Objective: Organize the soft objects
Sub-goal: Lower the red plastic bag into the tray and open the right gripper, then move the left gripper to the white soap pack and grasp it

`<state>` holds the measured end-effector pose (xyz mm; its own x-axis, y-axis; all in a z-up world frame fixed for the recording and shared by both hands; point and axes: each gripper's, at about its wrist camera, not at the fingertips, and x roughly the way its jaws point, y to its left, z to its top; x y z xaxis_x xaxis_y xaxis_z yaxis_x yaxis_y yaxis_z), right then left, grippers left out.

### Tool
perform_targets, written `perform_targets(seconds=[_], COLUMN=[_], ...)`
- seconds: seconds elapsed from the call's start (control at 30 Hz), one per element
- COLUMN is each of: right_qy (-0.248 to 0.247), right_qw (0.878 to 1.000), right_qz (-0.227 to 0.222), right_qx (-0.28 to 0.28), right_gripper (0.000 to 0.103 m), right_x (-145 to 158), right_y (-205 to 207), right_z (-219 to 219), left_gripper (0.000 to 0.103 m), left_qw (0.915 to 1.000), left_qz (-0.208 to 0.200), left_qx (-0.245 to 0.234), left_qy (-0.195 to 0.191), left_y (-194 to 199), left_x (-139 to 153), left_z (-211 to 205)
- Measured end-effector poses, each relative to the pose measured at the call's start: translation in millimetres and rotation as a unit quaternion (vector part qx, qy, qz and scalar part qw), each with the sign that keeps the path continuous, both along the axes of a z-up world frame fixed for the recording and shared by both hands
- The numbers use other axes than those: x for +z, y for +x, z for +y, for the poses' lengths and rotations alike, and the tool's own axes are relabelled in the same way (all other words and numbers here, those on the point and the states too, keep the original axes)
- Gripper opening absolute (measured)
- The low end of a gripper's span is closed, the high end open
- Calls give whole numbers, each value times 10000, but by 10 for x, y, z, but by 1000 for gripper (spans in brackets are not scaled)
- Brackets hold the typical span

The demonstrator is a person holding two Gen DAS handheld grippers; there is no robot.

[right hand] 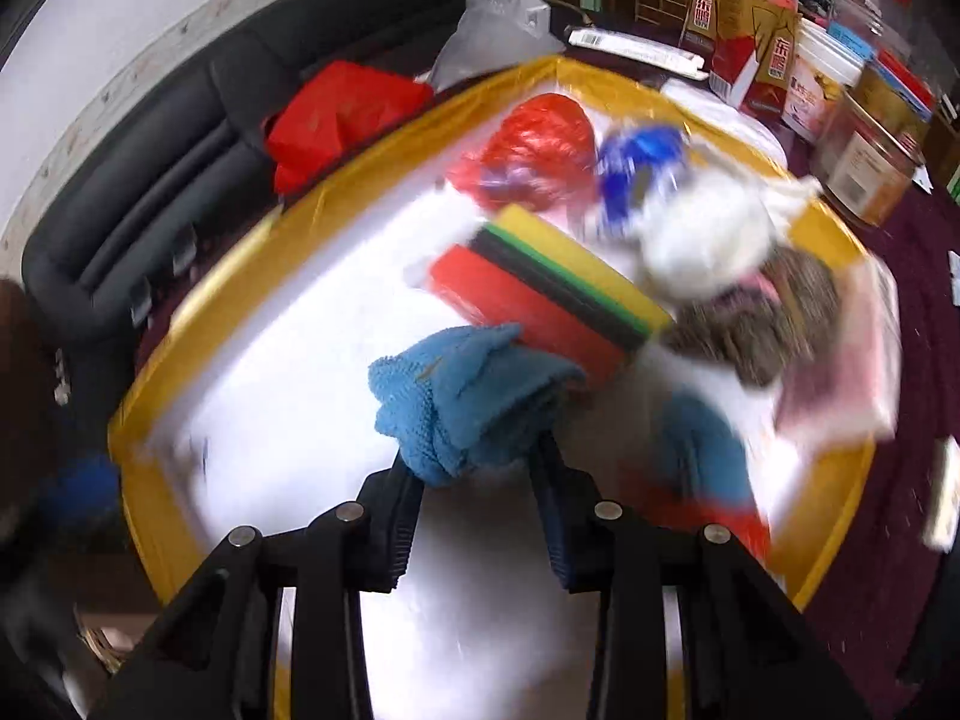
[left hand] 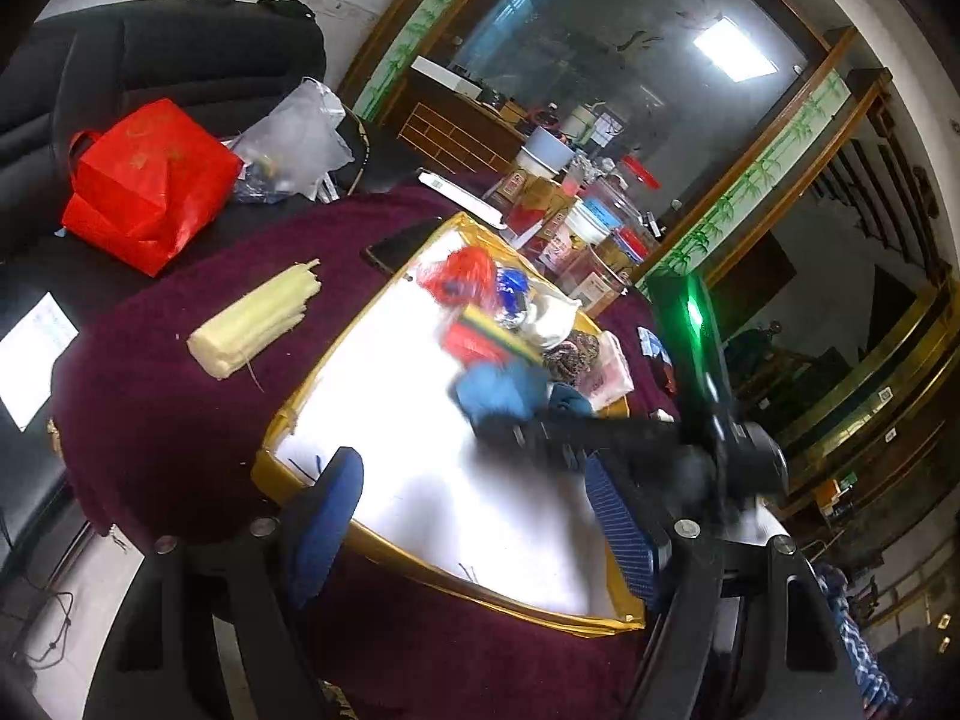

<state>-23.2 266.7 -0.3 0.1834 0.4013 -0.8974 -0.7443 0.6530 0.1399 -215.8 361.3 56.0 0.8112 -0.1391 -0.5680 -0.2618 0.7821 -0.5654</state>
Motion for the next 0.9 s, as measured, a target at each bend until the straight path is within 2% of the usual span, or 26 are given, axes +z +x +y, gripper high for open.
perform_targets(seconds=[0.1,0.17,0.23,0.27,0.3,0.43,0.57,0.67,0.77,0.8,0.83,0.9], right_qy=[197,313,607,711,840,877,913,927,1086,1329,1560,1998], right_qw=[9997,9987,9970,9965,9956,9947,9941,9935,9876,9808,9754,9670], right_qz=[163,401,473,437,359,56,134,357,1078,1407,1551,1578], right_qx=[22,-31,-27,-89,-221,-530,-577,-564,-351,-223,-161,-105], right_gripper=[46,47,54,62,66,66,66,66,66,66,66,66], right_x=[1,33,158,222,301,435,430,320,146,110,128,253], right_y=[120,128,57,37,38,83,52,87,112,116,123,118], right_z=[103,33,-177,-300,-452,-767,-745,-435,-111,-38,-32,-131], left_gripper=[80,80,80,80,80,80,80,80,80,80,80,80], left_qw=[10000,9999,9999,9999,9999,9999,9999,10000,10000,10000,9999,9999], left_qz=[39,58,72,83,80,72,-32,-68,-68,-63,-59,-61], left_qx=[-30,-85,-98,-79,-62,-69,-26,17,29,21,-1,-45], left_qy=[-21,-21,1,1,-22,-41,-105,-22,39,65,95,134], left_y=[6,5,8,15,25,74,42,-15,-57,-64,-77,-87], left_x=[-14,-26,-34,-40,-53,-66,-27,35,82,96,112,130], left_z=[-19,-34,-27,-15,-3,-38,-59,-65,-80,-87,-98,-116])
